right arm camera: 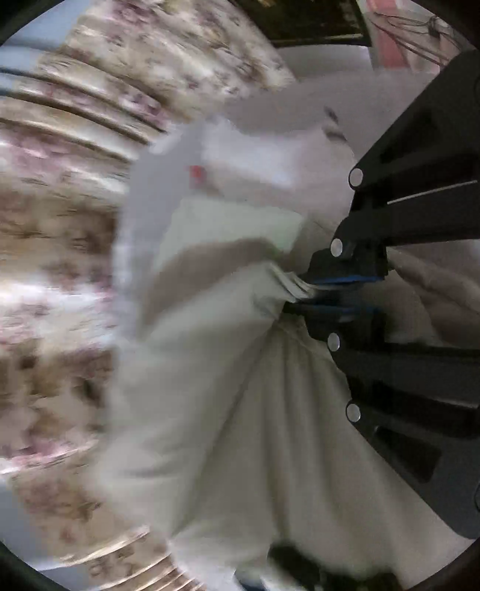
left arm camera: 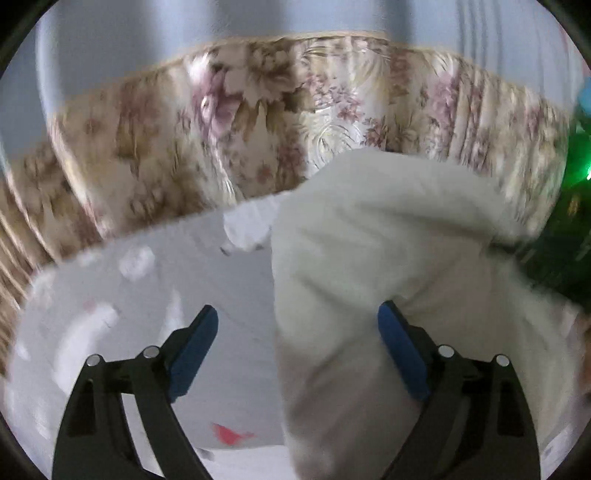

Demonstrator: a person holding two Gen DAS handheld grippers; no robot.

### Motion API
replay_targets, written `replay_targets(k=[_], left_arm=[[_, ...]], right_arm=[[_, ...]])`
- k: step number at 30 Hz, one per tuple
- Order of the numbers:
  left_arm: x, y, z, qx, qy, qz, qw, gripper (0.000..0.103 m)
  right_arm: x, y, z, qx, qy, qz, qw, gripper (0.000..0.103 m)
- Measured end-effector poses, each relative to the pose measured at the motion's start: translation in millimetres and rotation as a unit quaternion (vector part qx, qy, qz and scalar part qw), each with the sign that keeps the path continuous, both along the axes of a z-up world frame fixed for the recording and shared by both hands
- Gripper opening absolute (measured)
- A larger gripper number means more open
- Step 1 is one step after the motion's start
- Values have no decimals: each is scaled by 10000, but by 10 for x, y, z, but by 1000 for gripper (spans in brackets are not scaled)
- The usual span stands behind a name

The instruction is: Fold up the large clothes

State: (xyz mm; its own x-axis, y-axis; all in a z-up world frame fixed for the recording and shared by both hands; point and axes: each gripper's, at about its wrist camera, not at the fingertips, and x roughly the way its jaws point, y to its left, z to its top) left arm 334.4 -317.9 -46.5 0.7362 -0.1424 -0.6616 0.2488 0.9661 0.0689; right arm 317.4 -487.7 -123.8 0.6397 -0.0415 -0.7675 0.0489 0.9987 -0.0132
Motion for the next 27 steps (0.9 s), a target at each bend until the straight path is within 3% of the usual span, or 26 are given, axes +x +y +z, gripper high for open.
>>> replay_targets(k=[2, 3, 4, 6, 7, 10, 13, 17, 21, 27], left_arm=[[-143, -97, -74, -6, -25, -119, 9999, 90], [-206, -149, -86, 134, -183, -78, 9997, 90], [-223, -180, -78, 176, -254, -81, 9995, 90], [-157, -101, -49, -90, -111, -131, 9998, 90], [-127, -31, -17, -233, -56, -162, 9996, 90], [-138, 103, 8, -289, -79, -199, 9994, 90], [-144, 60, -22, -263, -56, -247, 9993, 90], [-172, -49, -46, -194, -121, -243, 9994, 90], [-92, 192, 20, -679, 300, -266, 9969, 90], [-7, 560, 190, -649, 387, -302, 9967, 91]], right_arm=[[-16, -31, -11, 205, -95, -188, 9996, 6], [-32, -63, 7, 307, -120, -260, 9991, 16], [-73, -108, 50, 438, -182, -348, 9983, 39], [-240, -224, 198, 650, -358, -522, 9959, 65], [-348, -260, 300, 734, -508, -470, 9949, 75], [-583, -325, 487, 1144, -652, -344, 9907, 85], [-675, -242, 523, 1372, -561, -138, 9889, 92], [-470, -32, 270, 486, -94, -296, 9983, 100], [-434, -133, 107, 901, -77, -273, 9955, 100], [-399, -125, 63, 1168, 21, 70, 9931, 100]])
